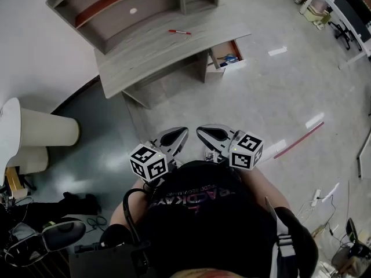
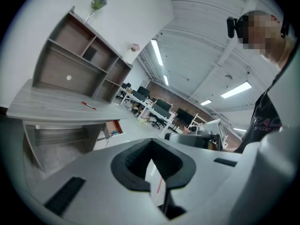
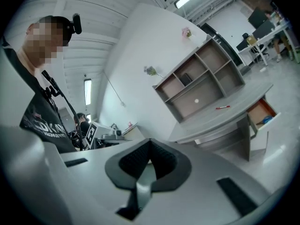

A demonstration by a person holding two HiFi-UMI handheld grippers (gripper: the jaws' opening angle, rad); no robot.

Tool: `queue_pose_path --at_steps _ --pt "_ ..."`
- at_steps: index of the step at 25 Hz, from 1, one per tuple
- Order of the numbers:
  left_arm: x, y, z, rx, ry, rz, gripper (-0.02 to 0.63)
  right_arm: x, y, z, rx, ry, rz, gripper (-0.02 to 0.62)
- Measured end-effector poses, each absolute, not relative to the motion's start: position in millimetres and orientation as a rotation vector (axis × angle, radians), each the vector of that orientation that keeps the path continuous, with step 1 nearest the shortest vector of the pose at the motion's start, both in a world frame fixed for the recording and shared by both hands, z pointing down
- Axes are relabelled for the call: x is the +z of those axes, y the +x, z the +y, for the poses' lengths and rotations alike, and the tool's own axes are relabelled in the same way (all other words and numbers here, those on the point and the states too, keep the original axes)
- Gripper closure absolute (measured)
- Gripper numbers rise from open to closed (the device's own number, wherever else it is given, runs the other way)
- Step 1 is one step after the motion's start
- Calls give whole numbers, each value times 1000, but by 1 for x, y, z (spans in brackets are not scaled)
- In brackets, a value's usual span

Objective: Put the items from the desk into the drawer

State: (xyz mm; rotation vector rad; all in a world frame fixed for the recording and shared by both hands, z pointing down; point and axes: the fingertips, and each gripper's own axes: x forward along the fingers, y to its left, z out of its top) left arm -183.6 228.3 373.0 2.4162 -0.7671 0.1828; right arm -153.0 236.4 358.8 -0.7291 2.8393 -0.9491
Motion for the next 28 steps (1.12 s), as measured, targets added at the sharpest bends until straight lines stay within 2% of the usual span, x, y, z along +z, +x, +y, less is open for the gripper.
queue_pose_path --at_steps 15,28 --pt "378 -130 186 185 2391 -883 595 360 -99 194 -939 -611 2872 583" --pt "385 -94 143 204 2401 -828 595 354 -57 162 -933 -718 2811 583"
